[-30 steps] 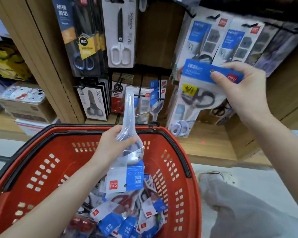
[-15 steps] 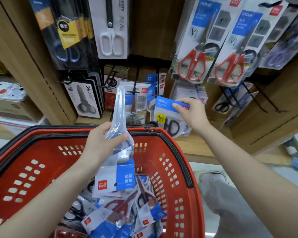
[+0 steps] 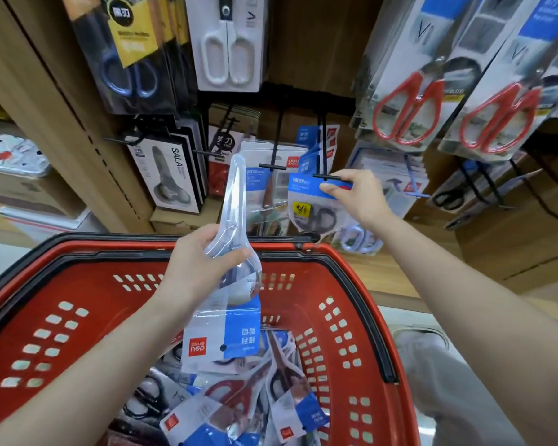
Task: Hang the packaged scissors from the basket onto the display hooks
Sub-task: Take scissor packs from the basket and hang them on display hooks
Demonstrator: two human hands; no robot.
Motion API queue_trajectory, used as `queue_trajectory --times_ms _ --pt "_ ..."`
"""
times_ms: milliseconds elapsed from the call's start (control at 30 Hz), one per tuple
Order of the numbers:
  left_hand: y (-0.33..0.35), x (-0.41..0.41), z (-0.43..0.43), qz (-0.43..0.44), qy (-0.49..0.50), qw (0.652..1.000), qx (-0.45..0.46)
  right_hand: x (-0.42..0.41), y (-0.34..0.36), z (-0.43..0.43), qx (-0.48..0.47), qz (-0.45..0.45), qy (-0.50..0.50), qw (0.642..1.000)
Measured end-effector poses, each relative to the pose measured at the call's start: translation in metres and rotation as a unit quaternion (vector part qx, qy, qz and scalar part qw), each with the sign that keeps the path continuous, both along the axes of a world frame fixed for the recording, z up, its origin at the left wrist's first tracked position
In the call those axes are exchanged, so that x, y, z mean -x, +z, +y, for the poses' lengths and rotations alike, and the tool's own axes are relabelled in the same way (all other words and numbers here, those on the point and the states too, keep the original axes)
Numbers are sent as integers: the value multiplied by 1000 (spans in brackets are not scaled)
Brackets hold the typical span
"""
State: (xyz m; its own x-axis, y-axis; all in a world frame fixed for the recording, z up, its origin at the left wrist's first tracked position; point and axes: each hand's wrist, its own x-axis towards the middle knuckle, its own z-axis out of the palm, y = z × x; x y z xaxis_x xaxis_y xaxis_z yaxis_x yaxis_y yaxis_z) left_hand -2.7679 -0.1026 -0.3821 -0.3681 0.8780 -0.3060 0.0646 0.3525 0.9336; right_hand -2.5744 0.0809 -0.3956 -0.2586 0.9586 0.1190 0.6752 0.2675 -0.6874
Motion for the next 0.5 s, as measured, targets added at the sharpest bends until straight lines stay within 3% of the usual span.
queue_trajectory --times_ms 233,367,500 --pt "-12 4 6 13 -2 1000 -9 -1 -2 0 -65 0 14 998" --pt "-16 4 7 9 -7 1000 -1 4 -3 7 -48 31 6 998" --pt "-19 3 9 15 -10 1000 6 4 -1 17 -44 6 9 999"
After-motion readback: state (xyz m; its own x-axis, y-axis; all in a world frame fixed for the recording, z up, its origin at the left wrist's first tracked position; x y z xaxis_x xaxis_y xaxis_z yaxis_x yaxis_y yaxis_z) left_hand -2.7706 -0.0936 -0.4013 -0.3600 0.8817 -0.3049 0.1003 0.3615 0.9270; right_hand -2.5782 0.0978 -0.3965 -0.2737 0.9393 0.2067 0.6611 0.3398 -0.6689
